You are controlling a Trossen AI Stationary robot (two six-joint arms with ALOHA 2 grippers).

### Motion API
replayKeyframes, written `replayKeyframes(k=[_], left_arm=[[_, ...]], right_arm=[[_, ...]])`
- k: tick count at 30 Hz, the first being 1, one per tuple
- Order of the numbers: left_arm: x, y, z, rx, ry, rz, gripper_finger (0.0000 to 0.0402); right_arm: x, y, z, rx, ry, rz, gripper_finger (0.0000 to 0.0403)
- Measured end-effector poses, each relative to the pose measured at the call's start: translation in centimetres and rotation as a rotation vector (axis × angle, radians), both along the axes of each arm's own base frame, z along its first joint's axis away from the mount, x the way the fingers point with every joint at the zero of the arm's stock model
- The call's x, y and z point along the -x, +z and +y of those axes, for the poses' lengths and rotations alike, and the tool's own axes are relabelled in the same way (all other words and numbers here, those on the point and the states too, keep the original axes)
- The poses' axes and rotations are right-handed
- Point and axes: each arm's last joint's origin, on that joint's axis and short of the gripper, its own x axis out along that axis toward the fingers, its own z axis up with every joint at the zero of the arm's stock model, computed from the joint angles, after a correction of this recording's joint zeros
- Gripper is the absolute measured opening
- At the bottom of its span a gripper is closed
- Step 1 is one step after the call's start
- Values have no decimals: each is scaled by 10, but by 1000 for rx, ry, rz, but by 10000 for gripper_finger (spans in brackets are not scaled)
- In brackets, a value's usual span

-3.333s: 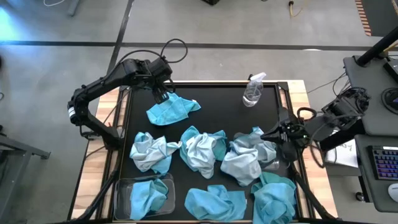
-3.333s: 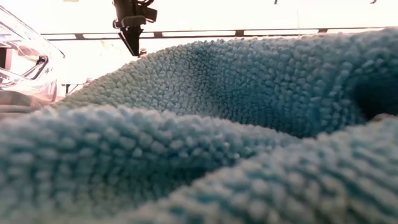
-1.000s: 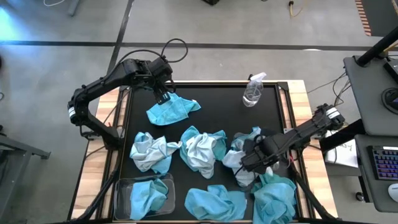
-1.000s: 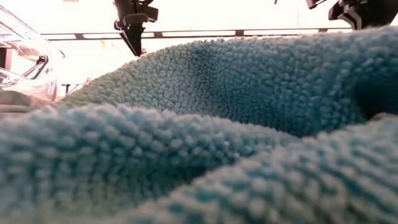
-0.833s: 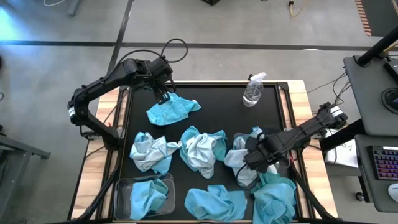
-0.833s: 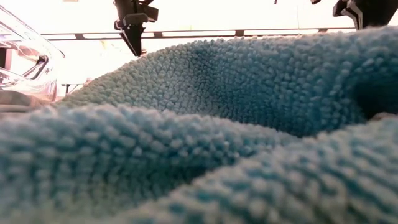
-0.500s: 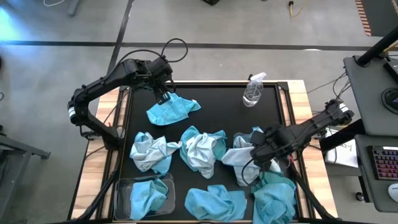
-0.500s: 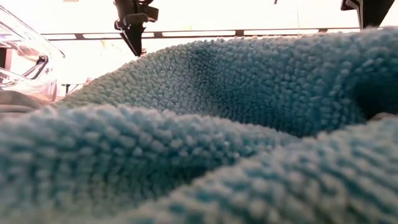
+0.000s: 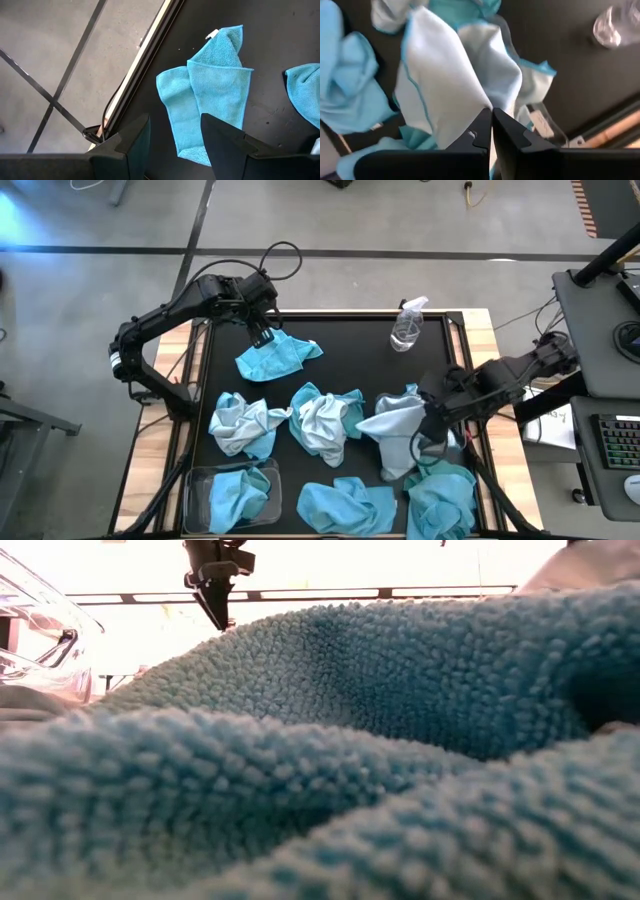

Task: Sort microfiber towel by color & place in baskets
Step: Put the light blue microfiber towel into the right transparent bin, then put the blue microfiber towel into the left transparent bin

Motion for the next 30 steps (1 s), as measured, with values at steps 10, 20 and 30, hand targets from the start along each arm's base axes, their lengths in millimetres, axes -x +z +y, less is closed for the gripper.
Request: replayKeyframes(k=[10,20,30], left_arm=[[0,0,0,0,0,-1,160],[0,0,0,0,0,-1,160],[0,0,0,0,1,-2,160]], right_arm=[[6,49,-4,5,131,-186,8],[28,106,-15,-10,234,-415,8],[43,132,-23,-9,284,-528,8]])
